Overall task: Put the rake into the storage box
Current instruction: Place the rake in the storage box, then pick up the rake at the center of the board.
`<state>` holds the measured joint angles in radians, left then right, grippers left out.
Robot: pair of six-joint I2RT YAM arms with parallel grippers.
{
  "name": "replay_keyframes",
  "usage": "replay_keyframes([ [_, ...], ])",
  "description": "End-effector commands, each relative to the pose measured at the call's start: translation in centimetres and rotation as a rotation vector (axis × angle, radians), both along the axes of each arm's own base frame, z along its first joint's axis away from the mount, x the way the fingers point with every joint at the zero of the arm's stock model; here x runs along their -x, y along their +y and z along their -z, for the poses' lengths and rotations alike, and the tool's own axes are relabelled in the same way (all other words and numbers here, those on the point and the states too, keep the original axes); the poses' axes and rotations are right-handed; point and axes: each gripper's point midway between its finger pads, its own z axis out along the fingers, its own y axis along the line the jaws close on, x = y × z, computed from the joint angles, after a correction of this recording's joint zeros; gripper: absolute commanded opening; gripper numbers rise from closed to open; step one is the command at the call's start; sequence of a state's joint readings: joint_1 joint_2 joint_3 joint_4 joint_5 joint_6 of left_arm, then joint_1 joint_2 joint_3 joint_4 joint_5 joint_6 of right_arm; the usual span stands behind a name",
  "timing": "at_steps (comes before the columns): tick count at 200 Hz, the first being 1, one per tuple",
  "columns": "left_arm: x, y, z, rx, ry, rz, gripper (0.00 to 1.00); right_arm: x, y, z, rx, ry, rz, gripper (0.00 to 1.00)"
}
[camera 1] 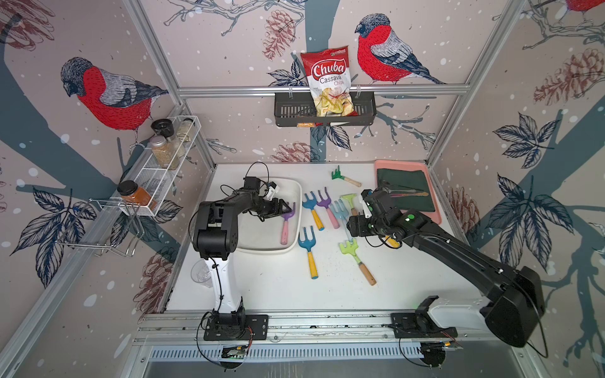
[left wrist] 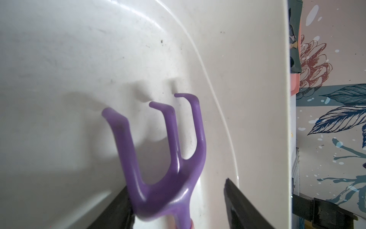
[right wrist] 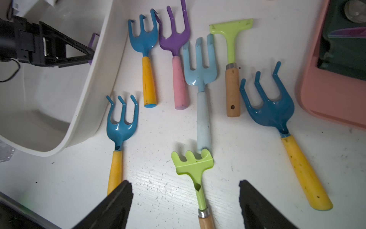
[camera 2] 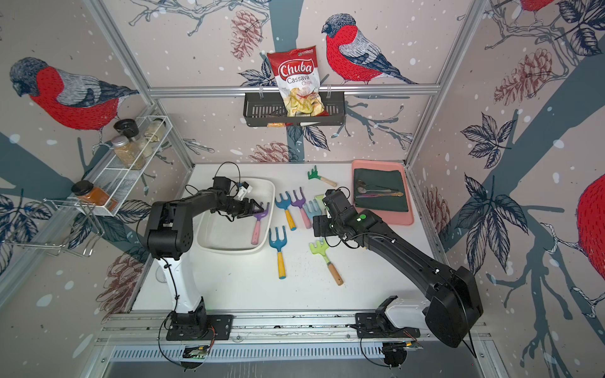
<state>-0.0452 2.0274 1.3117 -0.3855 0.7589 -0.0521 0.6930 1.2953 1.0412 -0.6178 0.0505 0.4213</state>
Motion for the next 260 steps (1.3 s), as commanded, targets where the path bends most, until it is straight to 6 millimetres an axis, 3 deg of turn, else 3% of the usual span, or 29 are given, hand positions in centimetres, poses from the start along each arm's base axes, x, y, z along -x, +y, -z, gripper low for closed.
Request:
replay_keyframes([
  [1, -0.1, 0.4, -0.6, -0.018, -0.02, -0.007, 0.75, 0.9, -2.1, 1.8, 0.092, 0.029, 0.042, 0.87],
  [42, 0.2, 0.8, -1.8, -0.033, -0.034, -0.025, 0.81, 3.5, -4.0, 5.8, 0.172, 0.1, 0.069, 0.86],
  [108, 1.1, 1.6, -5.0, -0.066, -0.073, -0.096, 0.81, 7.8, -4.1, 11.1, 0.249, 0.236, 0.007, 0.8],
  [208, 2.7, 1.6, -13.5, 0.001, -0.184, -0.203, 0.81, 10.8, -3.0, 14.2, 0.302, 0.338, -0.031, 0.52],
  [260, 4.1, 0.7, -14.8, 0.003, -0.205, -0.196, 0.79, 11.4, -2.6, 15.3, 0.323, 0.36, -0.052, 0.44],
])
